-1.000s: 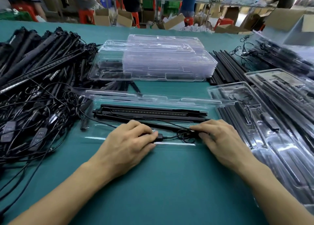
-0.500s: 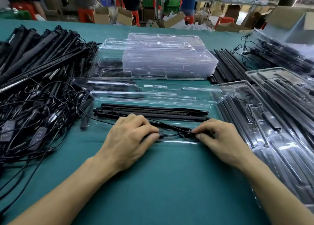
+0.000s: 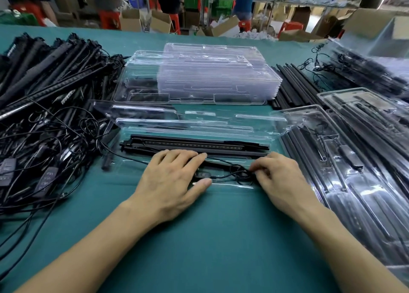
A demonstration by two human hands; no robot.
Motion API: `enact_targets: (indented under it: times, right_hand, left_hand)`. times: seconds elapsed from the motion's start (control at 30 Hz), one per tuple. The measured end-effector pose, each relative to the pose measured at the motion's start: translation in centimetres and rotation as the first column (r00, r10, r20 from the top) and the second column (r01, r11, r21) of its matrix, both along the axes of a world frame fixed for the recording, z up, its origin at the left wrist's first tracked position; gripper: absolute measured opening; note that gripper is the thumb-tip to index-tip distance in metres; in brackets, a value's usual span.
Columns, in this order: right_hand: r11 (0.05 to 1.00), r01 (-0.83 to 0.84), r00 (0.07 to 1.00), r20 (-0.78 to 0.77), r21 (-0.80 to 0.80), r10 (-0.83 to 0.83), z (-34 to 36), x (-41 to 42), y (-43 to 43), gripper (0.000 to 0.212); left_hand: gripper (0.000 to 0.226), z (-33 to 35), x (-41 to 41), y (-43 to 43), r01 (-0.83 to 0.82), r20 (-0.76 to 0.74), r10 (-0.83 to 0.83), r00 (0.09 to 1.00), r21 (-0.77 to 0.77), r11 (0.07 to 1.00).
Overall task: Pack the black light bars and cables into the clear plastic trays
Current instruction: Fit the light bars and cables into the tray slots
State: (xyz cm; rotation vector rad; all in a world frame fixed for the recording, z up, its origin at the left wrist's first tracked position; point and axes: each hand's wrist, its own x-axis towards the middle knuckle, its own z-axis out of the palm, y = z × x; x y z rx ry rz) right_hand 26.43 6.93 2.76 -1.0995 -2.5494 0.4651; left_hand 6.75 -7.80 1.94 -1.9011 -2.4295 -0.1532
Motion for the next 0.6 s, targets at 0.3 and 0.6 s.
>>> enact_targets:
  times: [0.3, 0.6]
  right_hand:
    - [0.998, -0.055, 0.996, 0.073, -0.01, 0.055, 0.3, 1.0, -0.3, 0.024]
    - [0.991, -0.132, 0.977, 0.166, -0.036, 0.136, 2.1, 1.0, 0.0, 0.013]
  left_hand:
    - [0.051, 0.6, 4.0, 3.3, 0.116, -0.004, -0.116, 0.993, 0.124, 0.986]
    - [0.051, -1.0, 7.0, 3.9, 0.255, -0.051, -0.25, 0.967, 0.209, 0.944]
